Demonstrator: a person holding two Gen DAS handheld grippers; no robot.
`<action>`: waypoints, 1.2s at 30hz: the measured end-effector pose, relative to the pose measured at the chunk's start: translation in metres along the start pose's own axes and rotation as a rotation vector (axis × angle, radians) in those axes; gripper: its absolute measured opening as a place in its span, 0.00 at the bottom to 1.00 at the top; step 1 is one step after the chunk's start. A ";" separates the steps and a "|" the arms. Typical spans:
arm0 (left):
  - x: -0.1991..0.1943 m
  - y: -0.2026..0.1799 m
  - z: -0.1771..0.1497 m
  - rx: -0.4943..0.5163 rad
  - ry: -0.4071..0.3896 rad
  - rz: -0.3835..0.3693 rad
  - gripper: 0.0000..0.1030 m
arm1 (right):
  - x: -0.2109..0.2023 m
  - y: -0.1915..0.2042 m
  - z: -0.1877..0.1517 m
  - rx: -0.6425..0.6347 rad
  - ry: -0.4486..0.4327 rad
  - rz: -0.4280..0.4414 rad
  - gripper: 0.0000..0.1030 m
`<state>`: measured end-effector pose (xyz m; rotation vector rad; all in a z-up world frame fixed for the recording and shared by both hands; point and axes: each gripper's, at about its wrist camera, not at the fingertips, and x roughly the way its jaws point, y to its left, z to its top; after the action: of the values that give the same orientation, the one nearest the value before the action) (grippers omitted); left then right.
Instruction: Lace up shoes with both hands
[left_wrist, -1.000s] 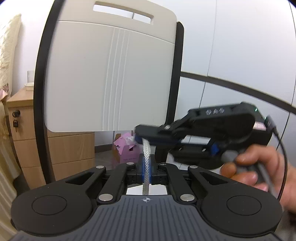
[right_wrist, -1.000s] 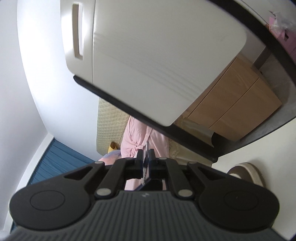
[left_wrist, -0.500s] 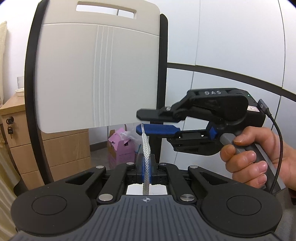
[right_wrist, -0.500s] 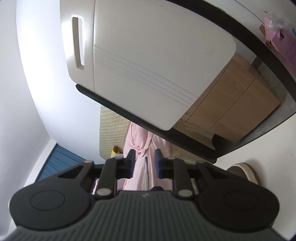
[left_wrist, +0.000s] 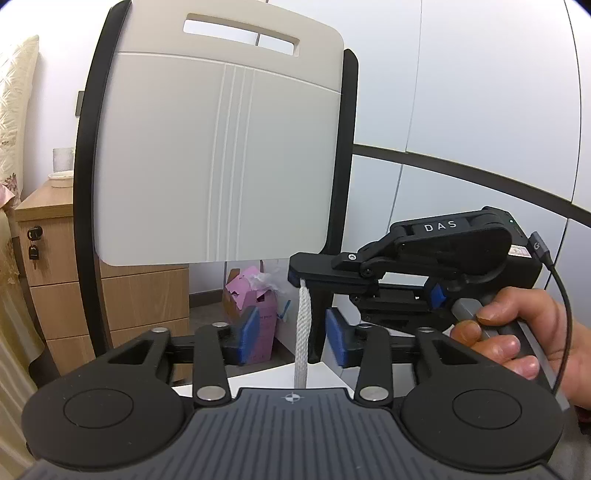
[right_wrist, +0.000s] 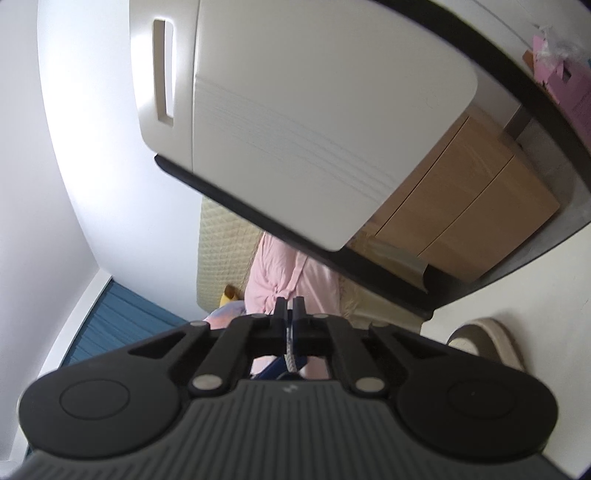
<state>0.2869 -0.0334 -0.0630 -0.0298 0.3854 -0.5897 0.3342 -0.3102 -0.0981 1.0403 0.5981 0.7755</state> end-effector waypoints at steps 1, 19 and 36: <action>0.000 0.000 0.000 -0.001 0.000 -0.008 0.19 | 0.002 0.000 -0.002 0.002 0.010 0.005 0.03; -0.069 0.106 0.001 -0.123 -0.088 0.459 0.04 | 0.013 0.005 -0.018 -0.148 0.143 -0.188 0.10; -0.040 -0.001 -0.053 0.616 0.140 0.193 0.04 | 0.027 0.030 -0.104 -0.598 0.397 -0.575 0.24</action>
<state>0.2364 -0.0084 -0.0986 0.6354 0.3243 -0.5003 0.2635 -0.2255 -0.1135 0.1368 0.8822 0.5862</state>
